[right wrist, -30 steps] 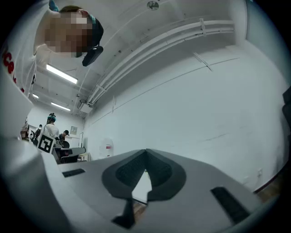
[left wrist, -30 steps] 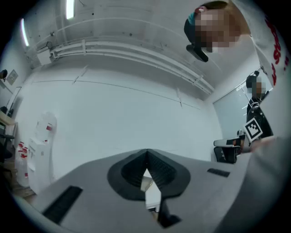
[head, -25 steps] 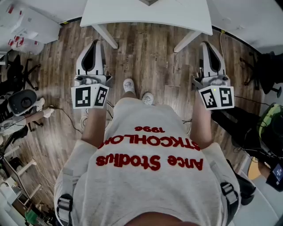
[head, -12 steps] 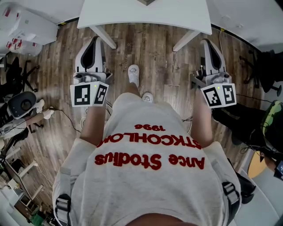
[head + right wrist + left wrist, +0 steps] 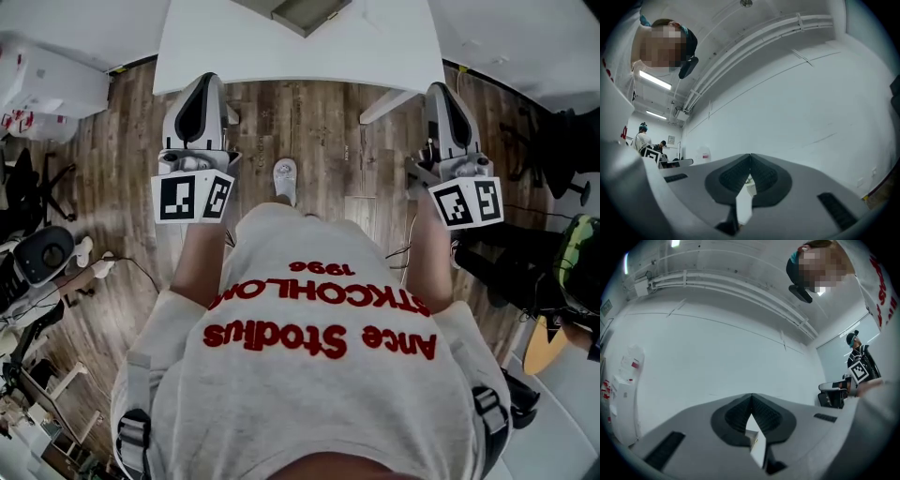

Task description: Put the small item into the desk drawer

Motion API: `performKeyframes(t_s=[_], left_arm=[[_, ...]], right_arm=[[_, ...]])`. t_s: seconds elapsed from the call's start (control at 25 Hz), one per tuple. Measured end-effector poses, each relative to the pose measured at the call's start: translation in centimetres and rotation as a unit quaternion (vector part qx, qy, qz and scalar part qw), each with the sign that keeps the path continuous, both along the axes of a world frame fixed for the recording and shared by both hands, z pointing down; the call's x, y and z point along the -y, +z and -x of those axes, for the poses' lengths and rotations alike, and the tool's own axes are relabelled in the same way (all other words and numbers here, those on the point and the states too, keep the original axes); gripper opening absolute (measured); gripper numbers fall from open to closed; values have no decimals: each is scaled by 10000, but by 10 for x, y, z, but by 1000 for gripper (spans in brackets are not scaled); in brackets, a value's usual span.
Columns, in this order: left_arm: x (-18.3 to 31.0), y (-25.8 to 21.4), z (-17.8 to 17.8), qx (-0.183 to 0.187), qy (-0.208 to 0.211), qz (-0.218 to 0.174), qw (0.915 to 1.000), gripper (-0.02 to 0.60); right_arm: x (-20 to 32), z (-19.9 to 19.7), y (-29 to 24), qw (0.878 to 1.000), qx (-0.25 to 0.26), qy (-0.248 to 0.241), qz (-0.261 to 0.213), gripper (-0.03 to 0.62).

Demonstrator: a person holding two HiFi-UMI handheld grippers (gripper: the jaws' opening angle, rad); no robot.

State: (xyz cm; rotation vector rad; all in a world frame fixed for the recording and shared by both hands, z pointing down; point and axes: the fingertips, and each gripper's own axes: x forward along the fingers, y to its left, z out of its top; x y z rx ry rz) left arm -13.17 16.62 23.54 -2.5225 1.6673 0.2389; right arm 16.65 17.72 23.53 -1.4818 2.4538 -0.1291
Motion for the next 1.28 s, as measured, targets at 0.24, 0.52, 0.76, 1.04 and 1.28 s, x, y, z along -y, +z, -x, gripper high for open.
performKeyframes(t_s=[0.24,0.52,0.76,1.04,1.28], left_arm=[[71,5,19,-97,153,43,9998,5],[135,10,33,-152,394,111,9990,5],[155,18,42,-160,475,209,9985,5],[162,32,38,-180,379,428,9982,6],[181,26,44,-140,116,355,9992,6]], right_arm=[[59,21,0,9999,12,158,32,6],[107,32,2,9989,45,443,117,5],[119,34,12,9979,30,564,311,6],[132,24,19,9977,-8,519,428,6],[170,33,15,9994,46,163,311,6]])
